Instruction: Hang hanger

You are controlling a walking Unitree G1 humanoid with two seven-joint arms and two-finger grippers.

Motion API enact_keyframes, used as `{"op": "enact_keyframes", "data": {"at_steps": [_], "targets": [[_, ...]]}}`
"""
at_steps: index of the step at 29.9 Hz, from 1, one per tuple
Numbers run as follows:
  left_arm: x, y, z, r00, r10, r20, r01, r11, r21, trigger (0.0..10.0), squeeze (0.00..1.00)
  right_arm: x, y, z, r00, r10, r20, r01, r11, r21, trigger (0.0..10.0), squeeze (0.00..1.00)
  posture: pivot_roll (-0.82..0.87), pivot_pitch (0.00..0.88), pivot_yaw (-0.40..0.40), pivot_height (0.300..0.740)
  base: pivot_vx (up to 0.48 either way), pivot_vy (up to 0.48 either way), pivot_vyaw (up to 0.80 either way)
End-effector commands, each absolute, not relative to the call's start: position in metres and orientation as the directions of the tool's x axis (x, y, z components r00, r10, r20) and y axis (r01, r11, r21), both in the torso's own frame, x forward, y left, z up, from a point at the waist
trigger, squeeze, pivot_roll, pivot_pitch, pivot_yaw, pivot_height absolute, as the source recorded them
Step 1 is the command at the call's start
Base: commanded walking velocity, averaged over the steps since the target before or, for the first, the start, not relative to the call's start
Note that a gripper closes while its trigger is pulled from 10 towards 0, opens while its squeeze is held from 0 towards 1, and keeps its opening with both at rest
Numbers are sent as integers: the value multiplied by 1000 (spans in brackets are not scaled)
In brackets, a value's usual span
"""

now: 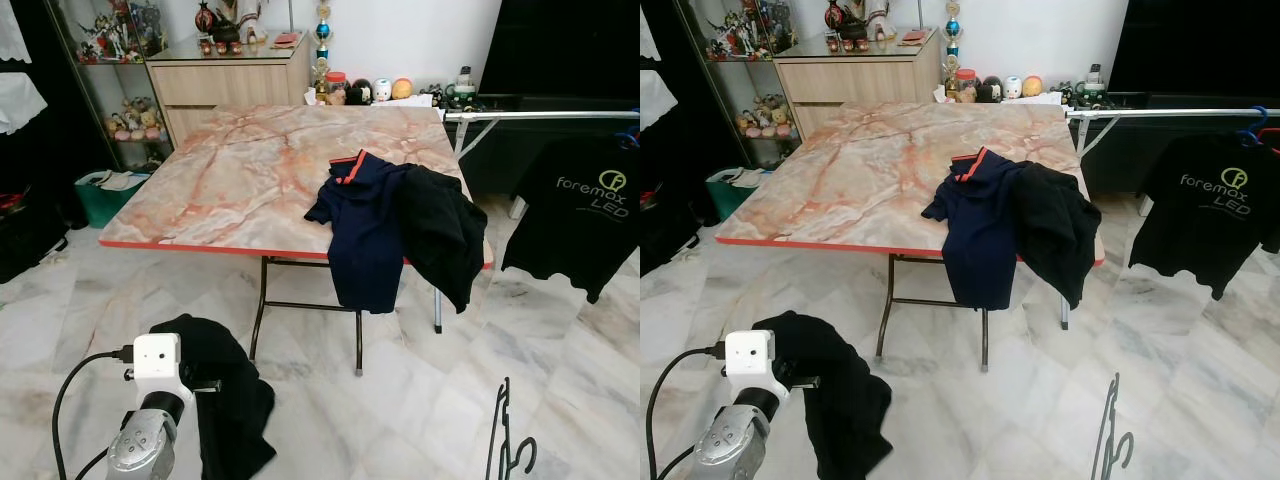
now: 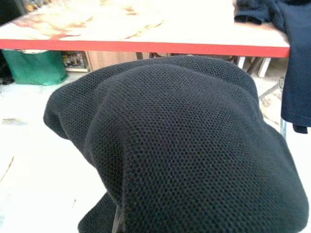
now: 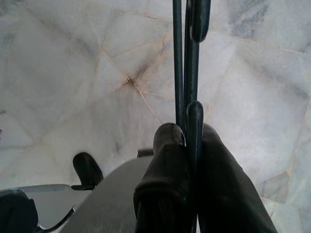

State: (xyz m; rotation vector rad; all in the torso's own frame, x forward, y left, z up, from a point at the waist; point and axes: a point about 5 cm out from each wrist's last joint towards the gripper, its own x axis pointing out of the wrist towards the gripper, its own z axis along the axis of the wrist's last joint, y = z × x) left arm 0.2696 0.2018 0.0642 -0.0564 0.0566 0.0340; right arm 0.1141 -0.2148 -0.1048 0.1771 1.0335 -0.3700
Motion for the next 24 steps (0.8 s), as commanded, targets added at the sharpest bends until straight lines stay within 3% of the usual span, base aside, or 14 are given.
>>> {"op": "enact_keyframes", "data": {"at_steps": [1, 5, 13, 16, 20, 24], "targets": [[273, 202, 75, 1000, 16, -26, -17, 999, -42, 10000, 0, 112, -216, -105, 458, -214, -863, 384, 923, -25, 10000, 0, 87, 0, 86, 740, 439, 0, 0], [274, 203, 82, 1000, 16, -3, -16, 999, -40, 10000, 0, 111, -215, -105, 455, -207, -866, 368, 930, -29, 10000, 0, 96, 0, 86, 740, 437, 0, 0], [304, 186, 151, 973, -95, 209, 101, 995, -22, 10000, 0, 112, -217, -105, 447, -205, -871, 347, 937, -43, 10000, 0, 104, 0, 86, 740, 412, 0, 0], [322, 166, 188, 932, -196, 306, 202, 979, 12, 10000, 0, 111, -217, -106, 432, -205, -878, 346, 937, -49, 10000, 0, 103, 0, 84, 740, 330, 0, 0], [331, 156, 207, 906, -234, 354, 238, 971, 33, 10000, 0, 111, -217, -106, 429, -201, -881, 339, 940, -49, 10000, 0, 104, 0, 80, 740, 353, 0, 0], [358, 138, 275, 822, -277, 498, 280, 957, 71, 10000, 0, 113, -216, -106, 432, -201, -879, 349, 936, -43, 10000, 0, 99, 0, 84, 740, 371, 0, 0]]}}
